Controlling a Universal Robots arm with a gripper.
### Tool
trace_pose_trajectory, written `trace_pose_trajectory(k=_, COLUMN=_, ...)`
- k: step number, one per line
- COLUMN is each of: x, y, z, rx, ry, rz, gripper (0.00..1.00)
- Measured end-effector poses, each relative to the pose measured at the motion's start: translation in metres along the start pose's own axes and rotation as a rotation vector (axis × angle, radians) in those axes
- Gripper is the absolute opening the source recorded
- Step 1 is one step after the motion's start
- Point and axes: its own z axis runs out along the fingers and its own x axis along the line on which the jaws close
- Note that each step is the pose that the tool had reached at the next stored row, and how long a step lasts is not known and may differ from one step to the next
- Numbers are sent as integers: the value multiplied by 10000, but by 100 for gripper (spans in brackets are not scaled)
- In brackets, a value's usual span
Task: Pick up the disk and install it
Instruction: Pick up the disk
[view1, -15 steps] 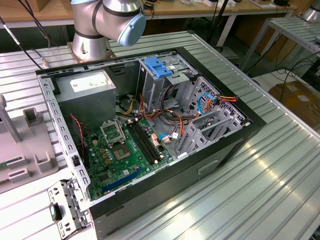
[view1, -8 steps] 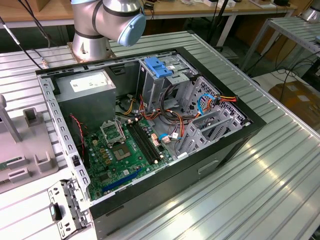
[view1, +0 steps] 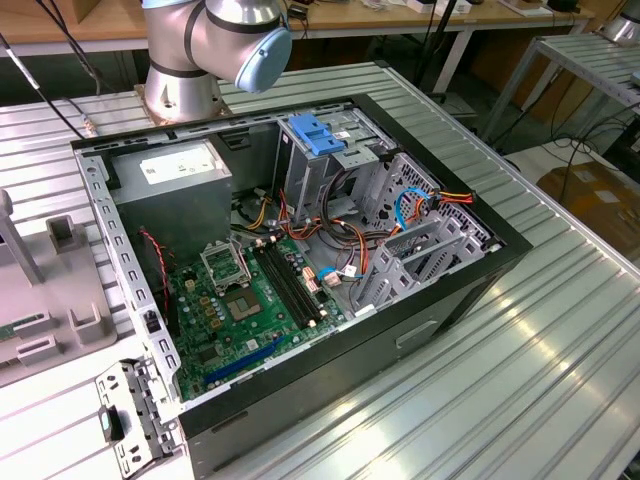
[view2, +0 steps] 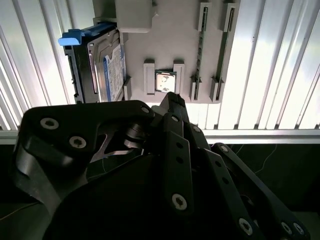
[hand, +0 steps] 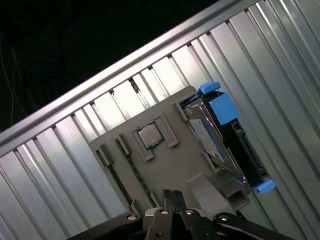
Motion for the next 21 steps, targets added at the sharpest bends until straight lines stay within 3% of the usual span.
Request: trace_pose_trajectory(k=21, x=0, y=0, z=0, rx=9, ry=-15, rz=-990, gripper=11)
